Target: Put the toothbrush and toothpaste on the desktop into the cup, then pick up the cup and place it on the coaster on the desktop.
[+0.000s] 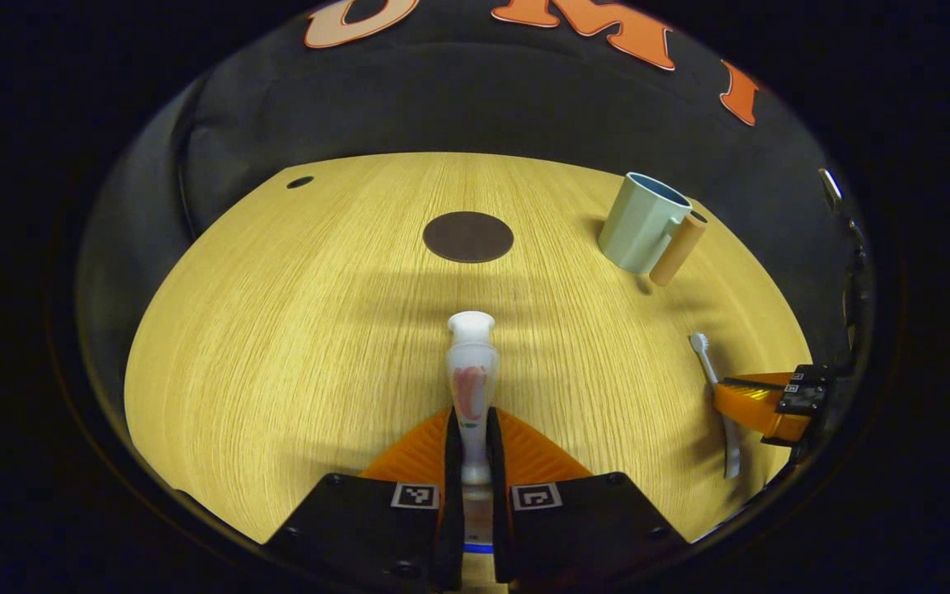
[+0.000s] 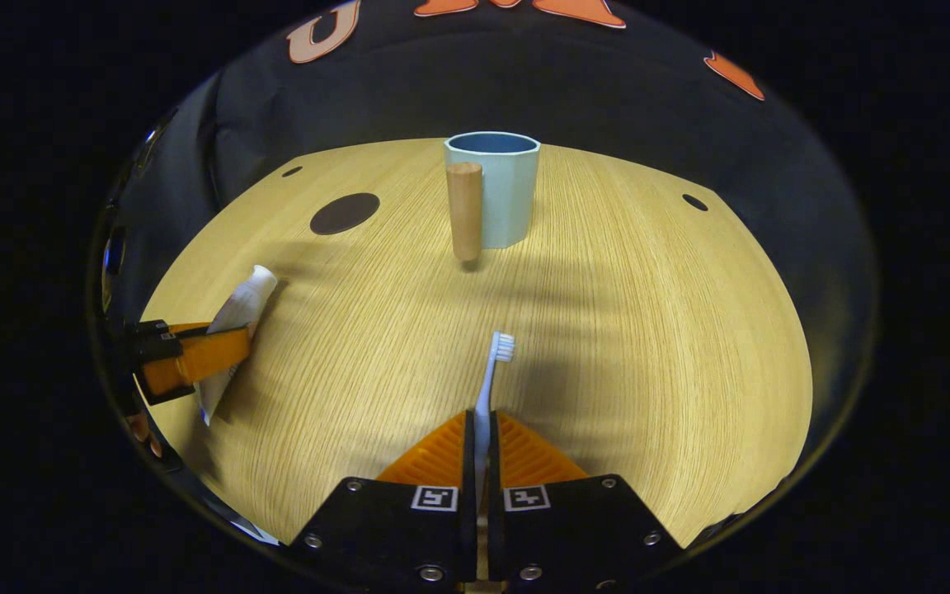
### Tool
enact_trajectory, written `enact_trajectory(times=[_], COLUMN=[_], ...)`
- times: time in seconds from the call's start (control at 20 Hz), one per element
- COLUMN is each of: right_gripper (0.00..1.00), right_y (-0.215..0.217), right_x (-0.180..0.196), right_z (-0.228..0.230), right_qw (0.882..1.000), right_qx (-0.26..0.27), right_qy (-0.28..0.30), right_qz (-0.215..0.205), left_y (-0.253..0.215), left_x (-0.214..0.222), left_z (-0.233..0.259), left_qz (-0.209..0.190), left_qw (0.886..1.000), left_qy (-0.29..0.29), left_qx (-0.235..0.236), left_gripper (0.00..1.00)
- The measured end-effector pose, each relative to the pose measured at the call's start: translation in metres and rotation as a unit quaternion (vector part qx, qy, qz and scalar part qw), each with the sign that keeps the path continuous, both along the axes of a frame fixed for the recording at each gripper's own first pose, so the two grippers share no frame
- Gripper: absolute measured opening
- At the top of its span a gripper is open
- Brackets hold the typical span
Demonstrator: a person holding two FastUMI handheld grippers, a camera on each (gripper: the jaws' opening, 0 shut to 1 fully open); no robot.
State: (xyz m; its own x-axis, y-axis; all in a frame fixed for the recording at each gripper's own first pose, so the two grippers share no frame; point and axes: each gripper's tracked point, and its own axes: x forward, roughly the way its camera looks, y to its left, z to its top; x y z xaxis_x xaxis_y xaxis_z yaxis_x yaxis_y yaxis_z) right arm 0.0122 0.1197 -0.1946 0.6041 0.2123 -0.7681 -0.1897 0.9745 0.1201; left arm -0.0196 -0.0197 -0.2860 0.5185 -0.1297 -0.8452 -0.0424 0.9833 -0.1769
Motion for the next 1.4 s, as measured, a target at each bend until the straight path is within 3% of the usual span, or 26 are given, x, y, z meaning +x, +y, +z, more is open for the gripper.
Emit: enact_trajectory(times=[0.35,0.55,0.9,1.2,1.4], right_gripper=[0.05,0.05,0.05,0.05,0.04], right_y=[0.006,-0.002,-0.010,-0.021,-0.015], right_x=[0.014,0.024,0.053,0.087,0.111], right_z=[0.027,0.052,0.122,0.158,0.180], right_qw=[0.996,0.993,0.980,0.969,0.959], right_qx=[0.064,0.069,0.099,0.097,0.122], right_qy=[-0.046,-0.083,-0.167,-0.224,-0.254], right_qz=[-0.028,-0.040,-0.049,-0.047,-0.038], left_y=[0.003,0.005,0.001,0.004,0.005], left_x=[0.008,0.022,0.031,0.040,0.048], left_z=[0.020,0.031,0.055,0.066,0.077], left_qz=[0.002,-0.002,-0.001,0.003,-0.002], left_qw=[0.999,0.998,0.994,0.991,0.987], left_qy=[-0.040,-0.065,-0.103,-0.128,-0.157], left_qx=[0.007,0.014,0.024,0.027,0.031], left_gripper=[0.16,0.16,0.16,0.15,0.16])
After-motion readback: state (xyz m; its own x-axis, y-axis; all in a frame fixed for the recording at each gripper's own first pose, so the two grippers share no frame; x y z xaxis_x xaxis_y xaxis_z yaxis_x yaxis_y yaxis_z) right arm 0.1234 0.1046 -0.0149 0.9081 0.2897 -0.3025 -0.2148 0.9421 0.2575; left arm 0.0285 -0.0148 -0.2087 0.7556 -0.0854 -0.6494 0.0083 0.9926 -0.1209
